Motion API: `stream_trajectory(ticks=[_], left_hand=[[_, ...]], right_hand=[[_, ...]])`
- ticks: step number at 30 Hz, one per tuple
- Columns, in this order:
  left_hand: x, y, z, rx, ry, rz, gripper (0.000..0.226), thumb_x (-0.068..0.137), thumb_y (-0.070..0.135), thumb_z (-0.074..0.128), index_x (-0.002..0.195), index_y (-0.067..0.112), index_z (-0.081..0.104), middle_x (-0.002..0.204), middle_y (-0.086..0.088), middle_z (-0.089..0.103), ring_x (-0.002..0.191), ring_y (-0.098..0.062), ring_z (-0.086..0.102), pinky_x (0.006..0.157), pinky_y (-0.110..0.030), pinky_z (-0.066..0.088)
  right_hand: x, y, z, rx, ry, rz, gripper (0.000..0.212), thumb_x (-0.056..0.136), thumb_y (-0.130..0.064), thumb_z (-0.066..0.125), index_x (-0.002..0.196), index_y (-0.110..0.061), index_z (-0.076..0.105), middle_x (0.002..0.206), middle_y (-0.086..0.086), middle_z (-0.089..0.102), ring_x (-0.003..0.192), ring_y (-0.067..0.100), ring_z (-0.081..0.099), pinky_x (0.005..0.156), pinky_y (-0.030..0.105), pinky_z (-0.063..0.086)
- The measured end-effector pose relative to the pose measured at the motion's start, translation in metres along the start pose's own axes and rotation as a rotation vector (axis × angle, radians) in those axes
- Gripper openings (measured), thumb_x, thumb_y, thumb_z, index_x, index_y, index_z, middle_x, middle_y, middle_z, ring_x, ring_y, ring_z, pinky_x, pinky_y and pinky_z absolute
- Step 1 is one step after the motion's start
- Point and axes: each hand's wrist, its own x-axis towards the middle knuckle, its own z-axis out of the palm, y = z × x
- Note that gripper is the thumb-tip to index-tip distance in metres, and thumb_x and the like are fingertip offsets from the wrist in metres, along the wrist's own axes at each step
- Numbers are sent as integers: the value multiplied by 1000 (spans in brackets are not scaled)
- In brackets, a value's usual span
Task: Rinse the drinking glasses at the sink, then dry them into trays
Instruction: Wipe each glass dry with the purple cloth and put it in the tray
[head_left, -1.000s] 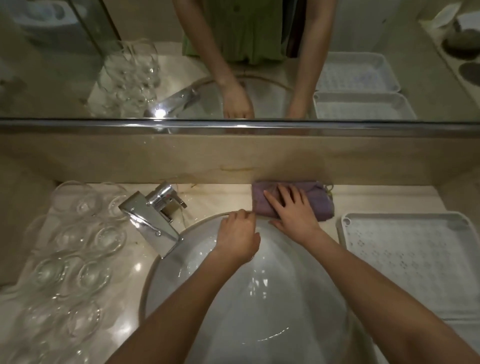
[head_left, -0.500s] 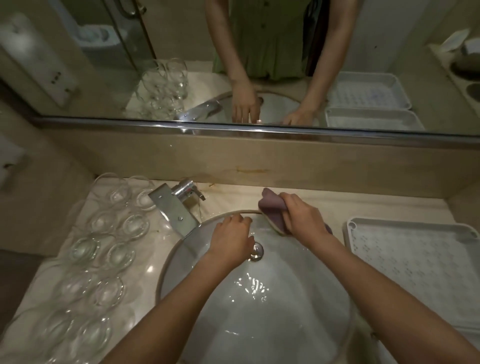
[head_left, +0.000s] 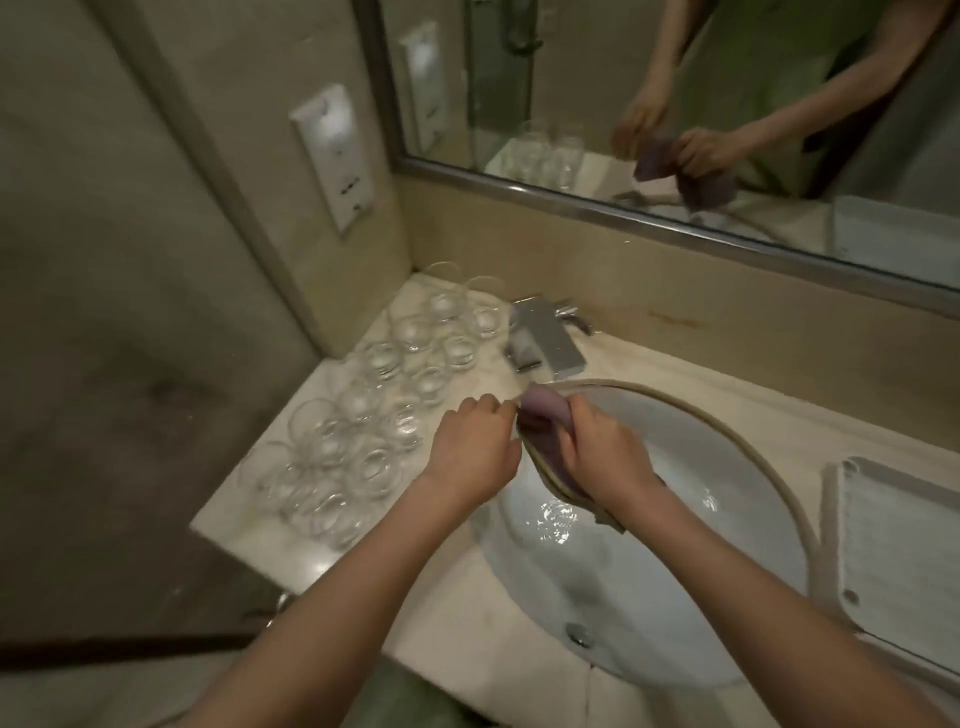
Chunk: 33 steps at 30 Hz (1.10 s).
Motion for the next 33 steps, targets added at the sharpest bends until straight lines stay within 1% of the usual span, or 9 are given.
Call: stream_trajectory(ticks=[2,6,10,15,17,20,24,28,33], left_hand=[[-19,-23,-2,-4,25,-69,45,97,31,45,139,16,42,135,-6,48,125,-28,42,98,-37,36],[-52,-67,0,-5,47,-231,51,94,36,51,139,15,40,140,-7,43,129,-28,38,101,-37,34],[-75,-102,11,-5,7,-405,69,88,48,59,141,14,33,141,-11,37,129,-31,35,101,-41,34],[-83,-131,33,40,-99,-526,93,81,54,68,147,10,20,142,-13,34,130,-31,33,103,-40,33],[-82,-140,42,80,-131,-535,96,81,49,70,149,8,15,143,-14,32,133,-31,31,105,-39,32],[-82,-149,54,105,-129,-526,86,85,25,68,150,9,13,143,-15,32,130,-34,34,103,-37,34],[-86,-154,54,-13,-154,-513,64,85,6,62,139,7,28,136,-17,33,116,-37,43,94,-36,41],[-101,-151,40,-141,-129,-456,57,82,10,65,130,7,35,132,-14,31,109,-35,44,79,-33,41],[-112,-127,-2,-413,-37,-291,77,70,28,77,135,22,36,124,-3,35,115,-24,39,92,-29,40]], right_hand=[[0,-23,8,3,6,-71,35,92,-31,41,88,0,56,75,21,66,59,43,62,50,37,40],[1,-66,26,-13,-43,-149,35,95,-31,40,97,0,56,85,20,66,70,42,63,56,40,41],[-2,-102,47,10,29,-267,33,84,-31,38,79,-5,58,61,9,60,42,33,56,37,30,37],[-4,-121,71,74,69,-328,32,83,-29,42,91,-7,64,63,6,60,46,31,58,36,31,38],[-5,-125,76,98,57,-331,35,83,-29,42,96,-6,65,66,8,62,49,31,60,37,34,42],[-6,-126,82,113,31,-329,38,84,-31,42,100,-7,66,69,8,65,52,31,61,40,33,44],[-10,-127,85,131,25,-322,38,83,-29,43,102,-8,67,72,6,67,56,29,62,43,29,43],[-14,-119,80,155,55,-298,41,82,-28,44,108,-8,68,78,5,70,59,27,65,44,29,46],[-21,-102,61,180,154,-293,43,85,-27,48,119,-7,65,84,7,71,61,27,66,47,27,49]])
